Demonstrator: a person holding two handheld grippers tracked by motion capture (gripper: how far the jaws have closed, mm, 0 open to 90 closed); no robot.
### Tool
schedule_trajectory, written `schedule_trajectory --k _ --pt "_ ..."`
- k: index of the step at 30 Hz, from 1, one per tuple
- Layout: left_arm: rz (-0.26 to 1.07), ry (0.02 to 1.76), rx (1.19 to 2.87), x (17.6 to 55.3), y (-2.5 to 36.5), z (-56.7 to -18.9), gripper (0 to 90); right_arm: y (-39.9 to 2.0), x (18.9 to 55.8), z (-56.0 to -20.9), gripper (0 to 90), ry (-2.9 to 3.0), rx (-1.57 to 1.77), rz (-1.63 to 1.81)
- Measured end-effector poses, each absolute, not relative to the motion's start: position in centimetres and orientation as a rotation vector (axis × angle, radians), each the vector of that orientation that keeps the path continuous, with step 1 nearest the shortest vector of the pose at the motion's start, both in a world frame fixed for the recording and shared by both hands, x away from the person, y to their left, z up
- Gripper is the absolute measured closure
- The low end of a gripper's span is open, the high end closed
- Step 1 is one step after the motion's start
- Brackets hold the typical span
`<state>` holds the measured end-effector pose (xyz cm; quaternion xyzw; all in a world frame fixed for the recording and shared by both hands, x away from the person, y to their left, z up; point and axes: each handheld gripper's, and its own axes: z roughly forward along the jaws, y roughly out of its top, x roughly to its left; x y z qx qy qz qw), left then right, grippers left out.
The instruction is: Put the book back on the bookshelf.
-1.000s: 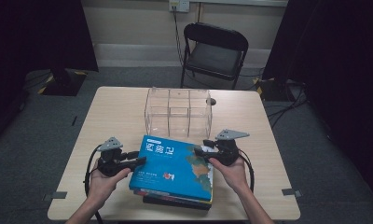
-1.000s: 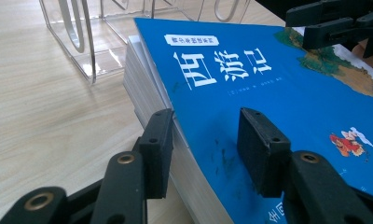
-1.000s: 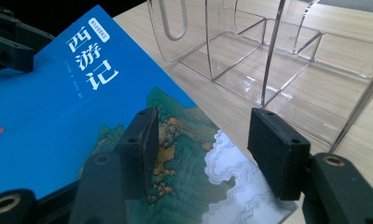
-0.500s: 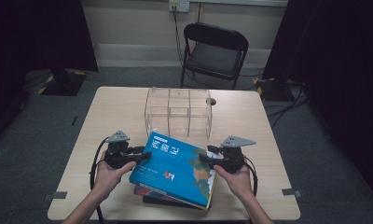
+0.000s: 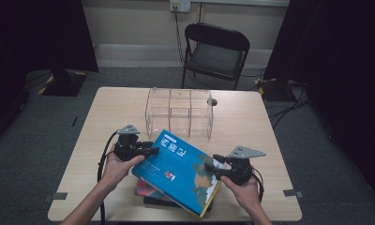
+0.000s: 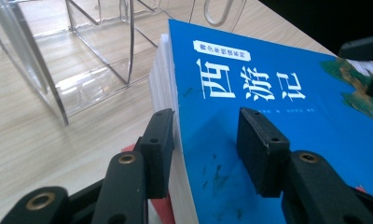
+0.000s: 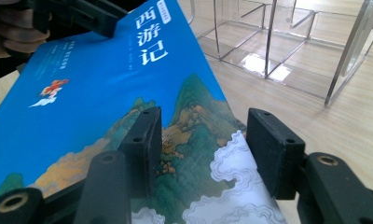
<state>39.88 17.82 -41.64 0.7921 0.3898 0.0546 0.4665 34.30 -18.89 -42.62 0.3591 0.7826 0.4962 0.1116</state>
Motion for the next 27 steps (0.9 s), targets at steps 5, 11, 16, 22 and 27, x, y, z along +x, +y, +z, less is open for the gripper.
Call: schedule_trajectory --k 5,11,16,22,27 --pt "0.127 0.964 1.916 40.0 17.7 -41.8 56.6 -18.9 33.9 -42.4 47.0 2.309 1.03 1.44" --pt "0.092 0.947 1.897 38.5 19.0 -42.2 52.7 -18.6 35.0 -42.3 46.8 2.32 1.056 1.44" --pt "0.114 0.918 1.925 36.4 20.0 -42.1 49.6 -17.8 36.1 -42.1 46.8 2.326 1.054 1.427" --pt "0.114 0.915 1.897 33.8 21.5 -42.5 39.5 -16.8 37.3 -42.0 46.9 2.335 1.066 1.423" --pt "0.13 0.923 1.889 32.4 22.7 -42.6 36.3 -16.4 37.6 -42.0 47.0 2.336 1.059 1.418"
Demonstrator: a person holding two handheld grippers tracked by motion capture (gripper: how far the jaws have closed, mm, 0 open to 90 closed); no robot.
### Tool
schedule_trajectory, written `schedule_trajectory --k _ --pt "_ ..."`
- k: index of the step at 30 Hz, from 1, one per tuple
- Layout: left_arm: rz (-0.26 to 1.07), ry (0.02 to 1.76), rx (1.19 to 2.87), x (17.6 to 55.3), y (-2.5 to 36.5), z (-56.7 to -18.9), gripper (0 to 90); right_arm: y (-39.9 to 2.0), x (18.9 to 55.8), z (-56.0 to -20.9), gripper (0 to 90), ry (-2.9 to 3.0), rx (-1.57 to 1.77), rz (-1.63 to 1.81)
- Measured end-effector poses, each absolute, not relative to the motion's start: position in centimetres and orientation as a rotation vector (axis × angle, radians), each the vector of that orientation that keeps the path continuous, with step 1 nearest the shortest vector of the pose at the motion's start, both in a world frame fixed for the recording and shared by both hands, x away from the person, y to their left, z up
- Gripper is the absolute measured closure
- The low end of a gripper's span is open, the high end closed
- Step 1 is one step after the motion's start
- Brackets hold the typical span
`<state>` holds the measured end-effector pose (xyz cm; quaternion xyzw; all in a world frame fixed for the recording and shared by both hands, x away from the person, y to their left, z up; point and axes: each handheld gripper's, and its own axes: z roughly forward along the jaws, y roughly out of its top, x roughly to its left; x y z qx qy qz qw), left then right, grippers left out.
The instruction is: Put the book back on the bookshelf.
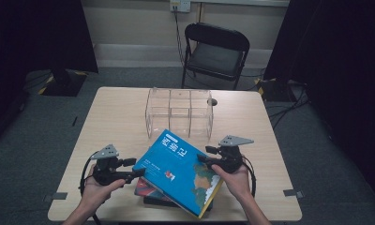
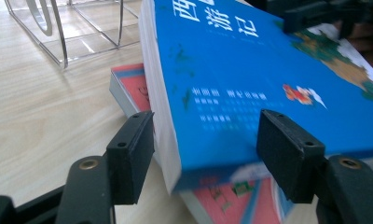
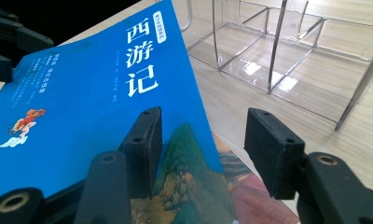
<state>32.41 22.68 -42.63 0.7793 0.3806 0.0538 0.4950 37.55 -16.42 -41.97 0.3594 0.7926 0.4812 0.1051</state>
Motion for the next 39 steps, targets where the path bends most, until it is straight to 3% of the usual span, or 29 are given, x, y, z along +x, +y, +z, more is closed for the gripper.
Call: schedule_trajectory --k 5,26,39 --pt "0.159 0.906 1.955 31.6 23.1 -43.5 35.6 -16.5 37.6 -42.1 48.3 2.332 1.064 1.436" --pt "0.193 0.933 1.918 32.1 23.0 -44.0 26.9 -16.4 37.0 -42.2 55.5 2.376 1.018 1.462" --pt "0.206 0.98 1.898 33.3 22.6 -44.0 25.7 -16.9 36.4 -42.1 55.2 2.381 1.019 1.442"
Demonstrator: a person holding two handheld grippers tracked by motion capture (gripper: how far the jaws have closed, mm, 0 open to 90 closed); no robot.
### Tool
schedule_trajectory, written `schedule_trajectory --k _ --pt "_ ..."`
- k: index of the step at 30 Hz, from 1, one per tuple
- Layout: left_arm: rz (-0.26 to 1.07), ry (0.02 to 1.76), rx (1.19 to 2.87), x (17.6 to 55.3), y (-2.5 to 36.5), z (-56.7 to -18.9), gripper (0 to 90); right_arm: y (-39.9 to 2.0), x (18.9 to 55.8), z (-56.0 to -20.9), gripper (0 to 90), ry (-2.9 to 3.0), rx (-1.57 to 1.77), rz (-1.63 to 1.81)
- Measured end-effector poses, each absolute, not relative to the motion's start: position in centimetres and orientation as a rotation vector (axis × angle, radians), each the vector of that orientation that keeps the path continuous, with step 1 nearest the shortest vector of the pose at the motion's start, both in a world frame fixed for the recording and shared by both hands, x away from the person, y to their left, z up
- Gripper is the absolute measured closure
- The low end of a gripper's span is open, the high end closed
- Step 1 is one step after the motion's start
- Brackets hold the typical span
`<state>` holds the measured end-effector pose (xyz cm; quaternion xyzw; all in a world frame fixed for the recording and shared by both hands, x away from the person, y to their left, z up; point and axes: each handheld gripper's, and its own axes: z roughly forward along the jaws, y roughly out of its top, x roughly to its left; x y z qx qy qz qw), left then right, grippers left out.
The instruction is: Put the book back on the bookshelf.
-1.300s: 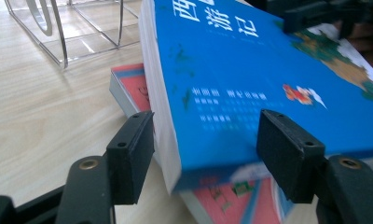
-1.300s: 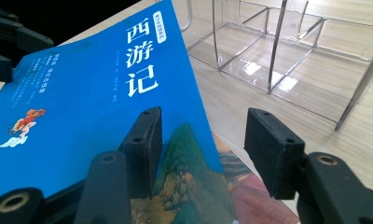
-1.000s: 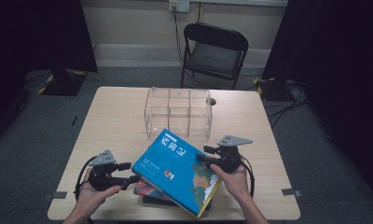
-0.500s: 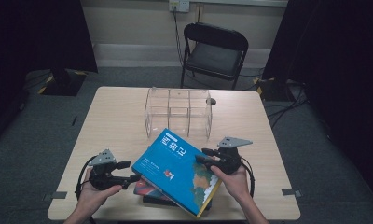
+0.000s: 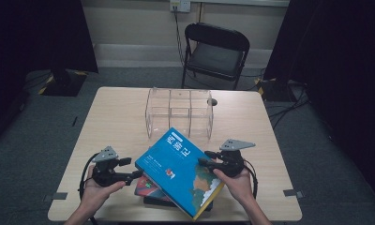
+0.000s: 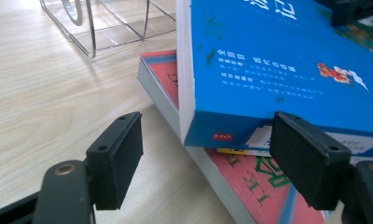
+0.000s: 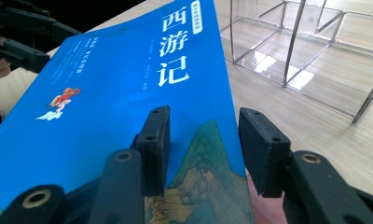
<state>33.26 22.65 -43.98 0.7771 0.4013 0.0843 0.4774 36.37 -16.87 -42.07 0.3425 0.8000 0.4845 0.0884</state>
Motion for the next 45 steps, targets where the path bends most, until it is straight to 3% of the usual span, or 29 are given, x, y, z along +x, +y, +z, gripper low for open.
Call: schedule_trajectory --k 19,27,29,39,42,45 --pt "0.284 1.059 1.911 37.5 20.1 -42.9 26.7 -18.8 33.7 -41.9 51.4 2.391 1.053 1.429" --pt "0.286 1.04 1.895 38.8 19.1 -42.5 37.4 -19.1 32.4 -41.6 49.4 2.403 1.04 1.396" --pt "0.244 1.015 1.873 38.4 19.2 -42.7 41.0 -18.9 32.4 -41.5 48.8 2.401 1.014 1.383" --pt "0.175 0.963 1.869 35.7 17.8 -42.1 42.1 -17.4 36.5 -41.7 46.1 2.359 1.011 1.411" --pt "0.1 0.93 1.866 35.8 17.3 -42.8 42.1 -17.2 36.6 -42.0 45.3 2.344 1.031 1.423" --pt "0.164 0.939 1.891 35.9 16.9 -42.4 41.8 -17.1 36.3 -41.9 45.1 2.344 1.029 1.4"
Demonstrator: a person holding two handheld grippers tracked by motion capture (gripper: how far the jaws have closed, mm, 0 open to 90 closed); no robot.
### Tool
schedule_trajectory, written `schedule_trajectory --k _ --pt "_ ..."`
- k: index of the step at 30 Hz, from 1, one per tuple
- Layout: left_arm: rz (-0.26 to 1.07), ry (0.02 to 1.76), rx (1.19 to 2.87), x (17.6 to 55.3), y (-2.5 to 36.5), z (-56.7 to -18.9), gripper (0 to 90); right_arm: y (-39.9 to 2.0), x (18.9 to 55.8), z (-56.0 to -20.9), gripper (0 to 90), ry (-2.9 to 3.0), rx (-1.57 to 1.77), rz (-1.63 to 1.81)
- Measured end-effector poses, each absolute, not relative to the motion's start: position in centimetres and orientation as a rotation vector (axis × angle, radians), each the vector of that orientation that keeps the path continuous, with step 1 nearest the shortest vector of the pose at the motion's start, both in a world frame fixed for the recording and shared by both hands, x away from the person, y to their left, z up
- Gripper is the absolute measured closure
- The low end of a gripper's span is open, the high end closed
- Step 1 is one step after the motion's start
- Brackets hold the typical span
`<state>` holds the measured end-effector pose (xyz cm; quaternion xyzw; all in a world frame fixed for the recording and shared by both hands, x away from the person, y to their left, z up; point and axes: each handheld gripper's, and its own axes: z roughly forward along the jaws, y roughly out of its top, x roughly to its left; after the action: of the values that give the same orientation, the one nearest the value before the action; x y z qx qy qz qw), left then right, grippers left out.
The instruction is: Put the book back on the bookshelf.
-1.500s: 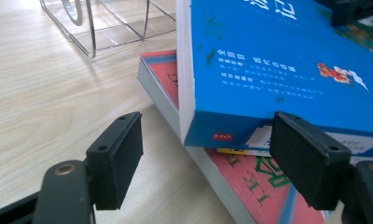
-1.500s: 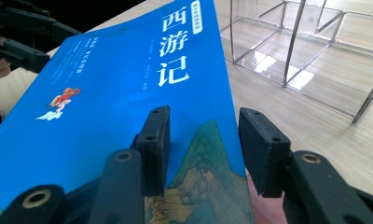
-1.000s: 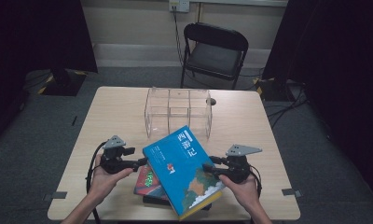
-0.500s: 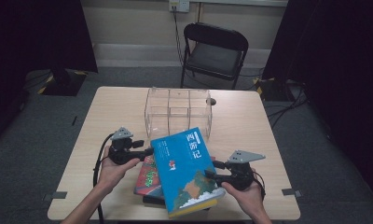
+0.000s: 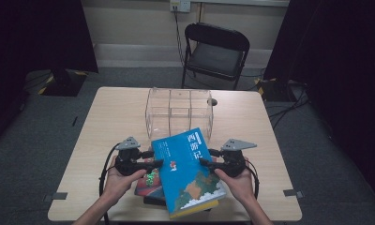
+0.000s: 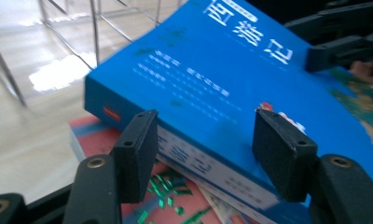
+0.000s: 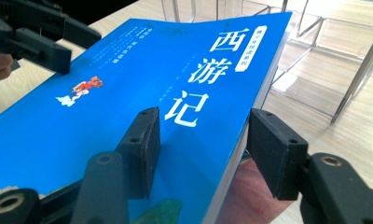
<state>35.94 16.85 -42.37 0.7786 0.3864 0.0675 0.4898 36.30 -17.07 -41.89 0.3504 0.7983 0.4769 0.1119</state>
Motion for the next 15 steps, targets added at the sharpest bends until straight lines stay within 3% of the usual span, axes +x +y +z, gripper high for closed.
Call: schedule_trajectory --k 3,15 --pt "0.192 0.946 1.906 36.2 16.6 -42.1 45.5 -17.2 36.0 -42.0 44.8 2.343 1.038 1.406" --pt "0.196 0.925 1.937 38.6 14.5 -42.0 41.4 -18.3 33.8 -42.0 42.5 2.347 1.065 1.415"
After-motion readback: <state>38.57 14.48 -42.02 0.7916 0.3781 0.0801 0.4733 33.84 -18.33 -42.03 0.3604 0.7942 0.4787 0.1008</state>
